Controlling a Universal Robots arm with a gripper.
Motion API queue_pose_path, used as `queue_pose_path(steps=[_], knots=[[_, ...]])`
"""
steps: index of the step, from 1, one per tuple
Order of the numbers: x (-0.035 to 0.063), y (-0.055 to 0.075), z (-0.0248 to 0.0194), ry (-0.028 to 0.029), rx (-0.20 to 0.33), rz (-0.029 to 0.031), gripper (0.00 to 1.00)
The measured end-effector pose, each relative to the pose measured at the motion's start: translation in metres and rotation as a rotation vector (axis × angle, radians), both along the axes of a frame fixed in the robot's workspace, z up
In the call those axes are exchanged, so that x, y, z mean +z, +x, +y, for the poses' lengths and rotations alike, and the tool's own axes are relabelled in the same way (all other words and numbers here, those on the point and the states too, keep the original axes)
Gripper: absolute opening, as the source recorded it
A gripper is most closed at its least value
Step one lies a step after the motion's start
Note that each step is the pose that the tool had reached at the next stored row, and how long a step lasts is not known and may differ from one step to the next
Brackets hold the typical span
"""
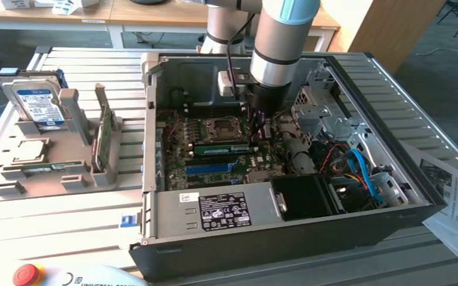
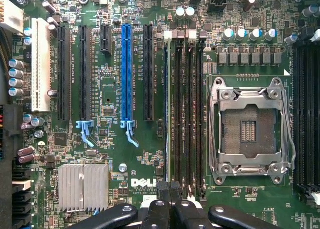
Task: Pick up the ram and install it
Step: 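Press down the ram until it locks into place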
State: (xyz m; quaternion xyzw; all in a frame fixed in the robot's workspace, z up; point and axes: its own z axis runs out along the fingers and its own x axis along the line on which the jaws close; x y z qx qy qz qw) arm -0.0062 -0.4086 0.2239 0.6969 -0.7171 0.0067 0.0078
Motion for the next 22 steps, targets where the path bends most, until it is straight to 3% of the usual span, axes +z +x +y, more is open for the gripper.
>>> queue_pose_path(steps=[17,22], knots=[[-0.0012,0.0000,0.0001,0.0003,0.000,-0.0001,0.11],[0.0033,0.0000,0.0001,0.0005,0.000,-0.0001,0.11]])
